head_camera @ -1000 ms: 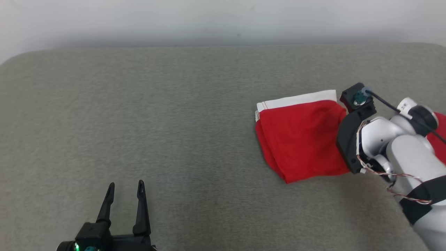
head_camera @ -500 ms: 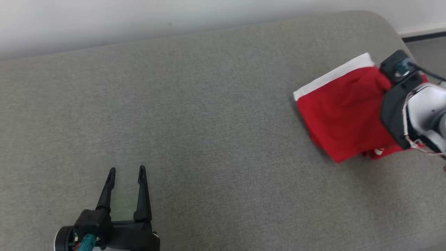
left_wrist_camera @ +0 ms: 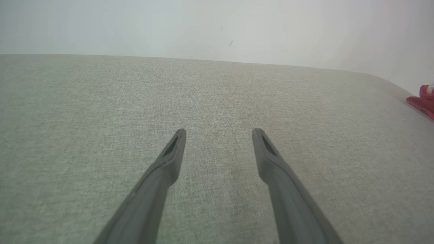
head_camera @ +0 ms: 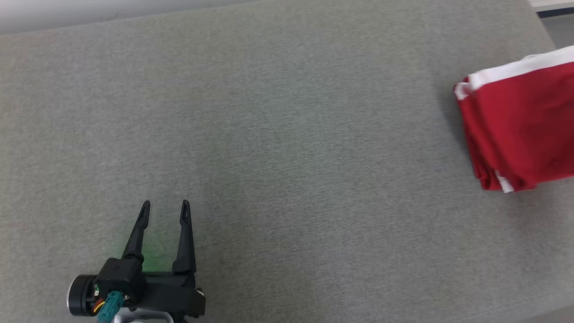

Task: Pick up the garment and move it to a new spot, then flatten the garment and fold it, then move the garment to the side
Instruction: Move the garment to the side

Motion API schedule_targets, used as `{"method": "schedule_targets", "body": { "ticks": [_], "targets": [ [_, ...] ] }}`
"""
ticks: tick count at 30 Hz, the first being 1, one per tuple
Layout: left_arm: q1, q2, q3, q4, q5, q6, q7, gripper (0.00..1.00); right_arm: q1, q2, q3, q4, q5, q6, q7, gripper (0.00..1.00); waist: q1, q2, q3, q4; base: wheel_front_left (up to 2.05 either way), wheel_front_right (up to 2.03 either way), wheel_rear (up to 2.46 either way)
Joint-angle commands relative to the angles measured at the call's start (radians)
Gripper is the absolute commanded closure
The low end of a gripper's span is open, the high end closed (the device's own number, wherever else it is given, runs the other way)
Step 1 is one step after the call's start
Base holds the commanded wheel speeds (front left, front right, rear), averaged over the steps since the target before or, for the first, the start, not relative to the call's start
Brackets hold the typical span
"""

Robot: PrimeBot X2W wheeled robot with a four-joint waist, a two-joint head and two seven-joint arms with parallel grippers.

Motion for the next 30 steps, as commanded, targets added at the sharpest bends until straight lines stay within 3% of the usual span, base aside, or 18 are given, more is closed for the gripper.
{"method": "schedule_targets", "body": {
  "ticks": [1,4,5,6,7,13,19,26,30],
  "targets": [
    [-0.01,0.003,0.0,-0.007,0.007,-0.006,-0.003,0.0,0.015,-0.001,-0.027,0.026,-0.024,-0.003,-0.031,1.0,-0.0002,-0.0002,0.02,0.028,0.0,0.0,0.0],
    [-0.009,0.003,-0.004,-0.014,0.016,-0.013,-0.003,0.0,0.043,0.04,-0.12,0.119,-0.085,-0.003,-0.11,1.0,-0.0002,-0.0002,0.033,0.059,0.0,0.0,0.0],
    [-0.008,0.003,-0.003,-0.014,0.014,-0.016,-0.003,0.0,0.054,0.057,-0.141,0.142,-0.1,-0.003,-0.115,0.7,-0.0002,-0.0002,0.034,0.064,0.0,0.0,0.0],
    [-0.006,0.003,-0.004,-0.008,0.01,-0.017,-0.003,0.0,0.063,0.072,-0.167,0.167,-0.112,-0.003,-0.12,0.51,-0.0002,-0.0002,0.034,0.07,0.0,0.0,0.0],
    [-0.002,0.003,-0.005,-0.002,-0.001,-0.024,-0.003,0.0,0.066,0.086,-0.197,0.186,-0.129,-0.003,-0.124,0.0,-0.0002,-0.0002,0.032,0.074,0.0,0.0,0.0],
    [0.022,0.007,-0.009,-0.021,-0.003,-0.045,-0.003,0.0,0.114,0.181,-0.35,0.236,-0.235,-0.003,-0.158,0.0,-0.0002,-0.0002,-0.004,0.087,0.0,0.0,0.0],
    [0.062,0.005,0.012,-0.032,-0.014,-0.038,-0.003,0.0,0.208,0.314,-0.535,0.155,-0.286,-0.003,-0.273,0.0,-0.0002,-0.0002,-0.08,0.094,0.0,0.0,0.0],
    [0.118,0.002,0.025,-0.007,-0.021,-0.011,-0.003,0.0,0.428,0.544,-0.682,-0.1,-0.259,-0.003,-0.43,0.0,-0.0002,-0.0002,-0.181,0.104,0.0,0.0,0.0],
    [0.131,0.001,0.029,0.006,-0.04,-0.006,-0.003,0.0,0.55,0.668,-0.701,-0.25,-0.255,-0.003,-0.509,0.0,-0.0002,-0.0002,-0.229,0.12,0.0,0.0,0.0]
  ]
}}
